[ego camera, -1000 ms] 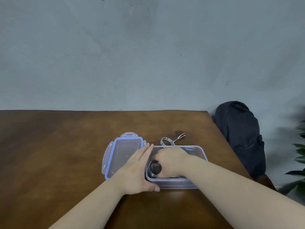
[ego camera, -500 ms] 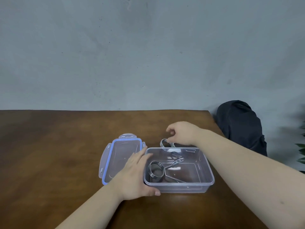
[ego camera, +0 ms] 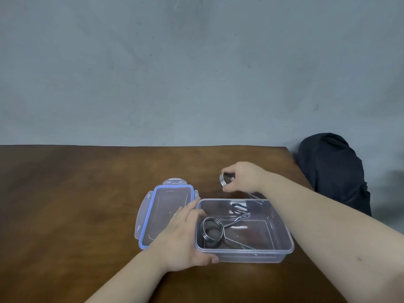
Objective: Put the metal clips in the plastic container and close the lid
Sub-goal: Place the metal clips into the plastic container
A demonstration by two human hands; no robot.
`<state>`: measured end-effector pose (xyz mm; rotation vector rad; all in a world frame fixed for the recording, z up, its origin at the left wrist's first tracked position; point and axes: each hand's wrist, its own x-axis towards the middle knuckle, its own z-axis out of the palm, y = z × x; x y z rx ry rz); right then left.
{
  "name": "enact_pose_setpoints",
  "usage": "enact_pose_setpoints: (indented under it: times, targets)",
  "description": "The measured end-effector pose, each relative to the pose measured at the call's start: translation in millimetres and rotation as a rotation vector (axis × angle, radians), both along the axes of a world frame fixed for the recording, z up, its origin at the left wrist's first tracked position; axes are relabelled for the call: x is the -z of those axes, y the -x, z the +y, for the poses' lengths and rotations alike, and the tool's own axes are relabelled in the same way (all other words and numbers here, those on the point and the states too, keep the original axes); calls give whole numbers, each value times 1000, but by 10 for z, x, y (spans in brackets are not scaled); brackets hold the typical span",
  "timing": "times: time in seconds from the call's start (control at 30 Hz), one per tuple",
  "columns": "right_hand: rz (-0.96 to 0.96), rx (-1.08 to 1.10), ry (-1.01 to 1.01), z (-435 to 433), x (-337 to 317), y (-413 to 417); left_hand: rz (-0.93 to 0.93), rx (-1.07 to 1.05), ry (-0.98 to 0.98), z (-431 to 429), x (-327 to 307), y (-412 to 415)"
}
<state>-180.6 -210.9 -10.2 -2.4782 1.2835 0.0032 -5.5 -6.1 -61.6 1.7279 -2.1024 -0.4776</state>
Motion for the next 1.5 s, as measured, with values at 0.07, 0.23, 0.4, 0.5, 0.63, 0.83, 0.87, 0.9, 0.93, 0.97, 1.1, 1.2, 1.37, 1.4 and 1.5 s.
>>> enact_pose_setpoints:
  times: [0.07, 0.23, 0.4, 0.5, 0.63, 0.83, 0.87, 0.9, 0.93, 0.97, 1.1, 1.2, 1.37, 1.4, 1.5]
  targets:
    - [-176, 23, 28, 75, -238, 45, 1, -21, -5, -24, -27, 14]
    - [-353, -87, 50, 495, -819, 87, -1, -93, -15, -160, 0, 33]
    - [-53, -204, 43, 782, -584, 140, 26, -102, -22, -223, 31, 31]
    - [146, -202, 79, 805, -330, 146, 43, -84, -8, -233, 50, 23]
    - [205, -263, 123, 861, -165, 92, 27, -87, -14, -238, 41, 22]
    - [200, -249, 56, 881, -20, 82, 65, -92, -35, -257, 51, 5]
    - [210, -224, 44, 854, 13, 117, 70, -95, -39, -256, 52, 3]
    - [210, -200, 27, 824, 47, 153, 75, -100, -45, -256, 53, 3]
    - [197, -179, 11, 801, 77, 182, 80, -104, -50, -256, 51, 6]
    - [182, -165, 5, 790, 101, 201, 85, -105, -54, -261, 53, 6]
    - [174, -195, 34, 769, 160, 201, 94, -102, -50, -272, 71, -11]
    - [157, -212, 39, 749, 167, 256, 93, -109, -67, -268, 88, -50]
    - [-5, -152, 42, 847, 78, 427, 65, -155, -119, -213, 137, -228]
    - [-31, -162, 55, 896, 71, 450, 12, -163, -126, -180, 138, -269]
    - [16, -295, 65, 1076, 46, 460, -223, -139, -101, -64, 101, -350]
